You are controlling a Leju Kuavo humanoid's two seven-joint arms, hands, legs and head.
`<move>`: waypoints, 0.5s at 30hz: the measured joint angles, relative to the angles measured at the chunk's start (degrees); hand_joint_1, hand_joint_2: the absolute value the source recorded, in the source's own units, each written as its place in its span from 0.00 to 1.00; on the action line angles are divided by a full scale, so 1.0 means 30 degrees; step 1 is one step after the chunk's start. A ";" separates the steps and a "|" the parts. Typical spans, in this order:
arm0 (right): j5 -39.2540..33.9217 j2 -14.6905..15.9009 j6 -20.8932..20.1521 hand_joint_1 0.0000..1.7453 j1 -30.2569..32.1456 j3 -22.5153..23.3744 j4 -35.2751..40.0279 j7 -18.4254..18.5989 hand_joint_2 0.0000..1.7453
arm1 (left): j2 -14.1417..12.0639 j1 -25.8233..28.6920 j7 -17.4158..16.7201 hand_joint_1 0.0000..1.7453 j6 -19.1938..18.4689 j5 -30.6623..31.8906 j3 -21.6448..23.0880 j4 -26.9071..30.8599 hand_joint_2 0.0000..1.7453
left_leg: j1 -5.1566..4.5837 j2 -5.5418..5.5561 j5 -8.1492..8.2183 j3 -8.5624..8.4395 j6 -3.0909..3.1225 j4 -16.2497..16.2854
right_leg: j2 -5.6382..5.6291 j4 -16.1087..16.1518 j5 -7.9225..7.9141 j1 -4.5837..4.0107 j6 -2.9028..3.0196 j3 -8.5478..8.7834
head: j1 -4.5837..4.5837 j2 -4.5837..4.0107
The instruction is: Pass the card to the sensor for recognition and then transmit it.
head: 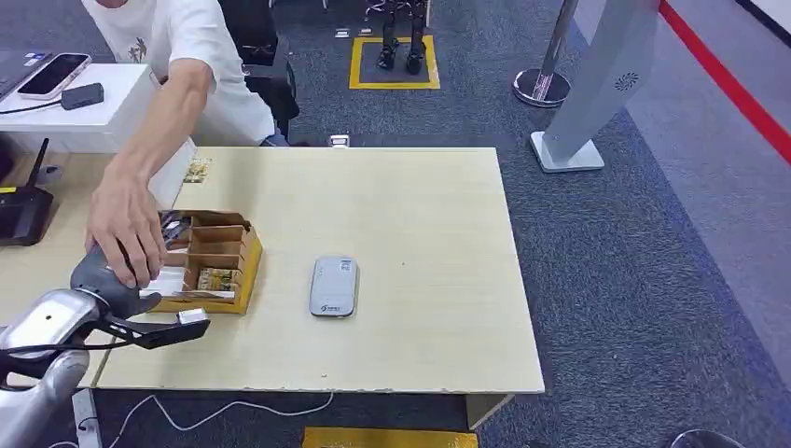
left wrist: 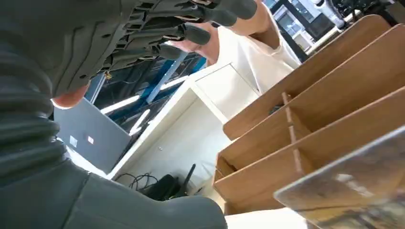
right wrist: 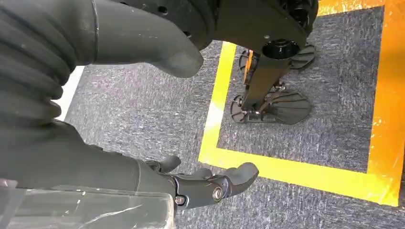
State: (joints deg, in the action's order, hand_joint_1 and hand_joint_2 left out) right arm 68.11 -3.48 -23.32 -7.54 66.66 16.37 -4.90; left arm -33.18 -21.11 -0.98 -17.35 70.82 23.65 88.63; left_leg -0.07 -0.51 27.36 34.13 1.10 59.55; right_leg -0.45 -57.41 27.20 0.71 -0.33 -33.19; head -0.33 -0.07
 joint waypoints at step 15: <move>0.0284 -0.0007 0.0000 0.00 -0.0325 -0.0240 0.0000 0.0087 1.00 | 0.1799 -0.1231 -0.0007 0.00 0.0408 0.0343 0.1179 -0.0991 1.00 | 0.0001 0.0055 -0.0098 0.0011 -0.0003 -0.0001 | 0.0067 0.0001 -0.0070 0.0000 0.0007 0.0008 | 0.0000 0.0000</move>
State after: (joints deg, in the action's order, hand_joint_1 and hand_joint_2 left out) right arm 68.96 -3.50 -23.32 -8.51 65.94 16.37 -4.63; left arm -27.78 -24.81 -1.01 -16.13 71.84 27.19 85.66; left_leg -0.06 -0.34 27.06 34.16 1.09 59.55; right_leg -0.25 -57.41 26.99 0.71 -0.31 -33.17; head -0.33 -0.07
